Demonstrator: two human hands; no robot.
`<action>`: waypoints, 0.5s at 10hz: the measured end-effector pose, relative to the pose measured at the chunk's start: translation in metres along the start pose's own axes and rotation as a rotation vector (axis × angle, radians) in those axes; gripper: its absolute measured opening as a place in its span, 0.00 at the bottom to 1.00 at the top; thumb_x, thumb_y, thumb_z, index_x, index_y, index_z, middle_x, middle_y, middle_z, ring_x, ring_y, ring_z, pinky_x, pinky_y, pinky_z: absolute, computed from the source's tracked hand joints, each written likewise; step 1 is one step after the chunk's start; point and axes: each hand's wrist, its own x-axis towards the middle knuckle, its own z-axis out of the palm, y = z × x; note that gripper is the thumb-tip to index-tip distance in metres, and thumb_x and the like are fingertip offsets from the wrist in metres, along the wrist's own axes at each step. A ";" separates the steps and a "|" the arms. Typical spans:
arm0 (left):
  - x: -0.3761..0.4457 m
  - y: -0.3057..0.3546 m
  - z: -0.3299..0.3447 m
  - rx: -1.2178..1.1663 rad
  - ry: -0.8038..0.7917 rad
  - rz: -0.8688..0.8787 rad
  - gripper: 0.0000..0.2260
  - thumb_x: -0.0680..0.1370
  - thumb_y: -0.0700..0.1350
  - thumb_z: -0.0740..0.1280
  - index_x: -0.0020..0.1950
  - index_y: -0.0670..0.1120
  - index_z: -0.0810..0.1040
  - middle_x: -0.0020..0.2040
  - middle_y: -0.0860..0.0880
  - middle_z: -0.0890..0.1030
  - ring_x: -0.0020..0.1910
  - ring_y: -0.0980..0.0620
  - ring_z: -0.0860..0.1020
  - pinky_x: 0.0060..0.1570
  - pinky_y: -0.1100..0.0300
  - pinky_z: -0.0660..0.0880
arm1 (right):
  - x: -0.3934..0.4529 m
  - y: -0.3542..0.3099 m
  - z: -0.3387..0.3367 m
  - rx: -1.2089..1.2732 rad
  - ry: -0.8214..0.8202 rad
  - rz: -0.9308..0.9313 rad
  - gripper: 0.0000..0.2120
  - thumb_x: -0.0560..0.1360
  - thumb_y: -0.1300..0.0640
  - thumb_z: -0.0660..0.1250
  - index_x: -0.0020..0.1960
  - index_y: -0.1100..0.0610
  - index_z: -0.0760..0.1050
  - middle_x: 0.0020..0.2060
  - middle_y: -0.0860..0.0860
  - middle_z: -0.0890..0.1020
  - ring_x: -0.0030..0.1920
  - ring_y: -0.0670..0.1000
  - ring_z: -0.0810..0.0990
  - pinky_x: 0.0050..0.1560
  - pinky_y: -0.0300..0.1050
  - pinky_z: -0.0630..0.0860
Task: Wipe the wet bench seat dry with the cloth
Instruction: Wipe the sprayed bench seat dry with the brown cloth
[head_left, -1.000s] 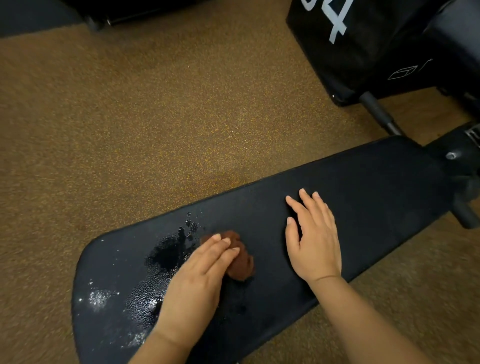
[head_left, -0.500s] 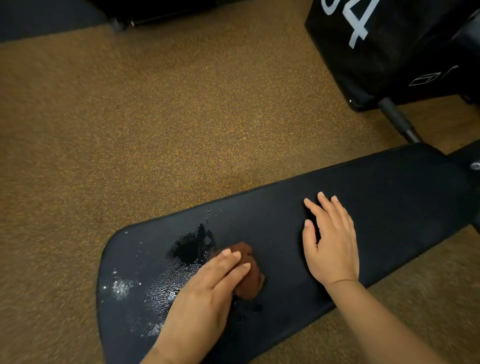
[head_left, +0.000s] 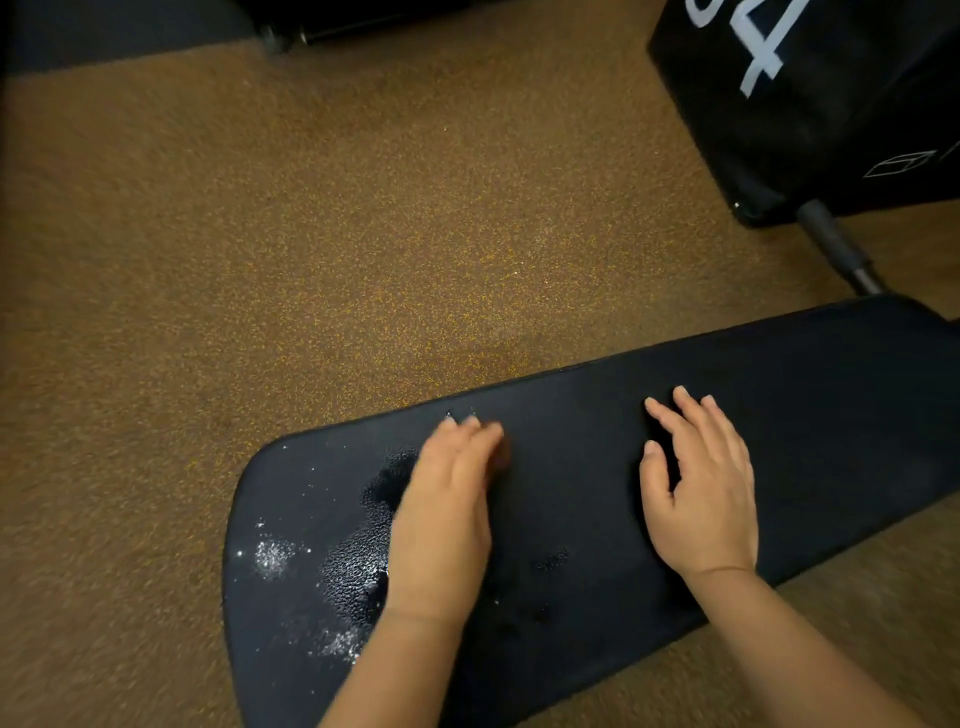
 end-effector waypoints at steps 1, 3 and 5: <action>0.031 -0.009 -0.002 -0.006 0.057 -0.175 0.17 0.77 0.38 0.66 0.65 0.46 0.75 0.67 0.46 0.74 0.68 0.47 0.68 0.67 0.65 0.56 | 0.000 -0.001 0.000 -0.006 -0.002 0.006 0.21 0.78 0.51 0.54 0.69 0.53 0.70 0.71 0.51 0.68 0.74 0.53 0.59 0.73 0.52 0.55; -0.023 0.006 -0.006 -0.003 -0.049 0.030 0.16 0.76 0.45 0.58 0.60 0.47 0.78 0.62 0.48 0.78 0.65 0.50 0.72 0.66 0.60 0.65 | 0.000 -0.001 -0.001 -0.009 -0.008 0.005 0.21 0.78 0.51 0.53 0.69 0.52 0.70 0.71 0.51 0.68 0.75 0.53 0.58 0.73 0.54 0.57; 0.033 -0.011 -0.009 0.061 0.049 -0.125 0.13 0.77 0.42 0.62 0.60 0.46 0.79 0.62 0.45 0.79 0.63 0.46 0.74 0.64 0.67 0.59 | 0.000 0.000 0.001 -0.005 -0.007 0.010 0.21 0.78 0.50 0.53 0.68 0.51 0.70 0.71 0.50 0.68 0.75 0.52 0.58 0.72 0.56 0.58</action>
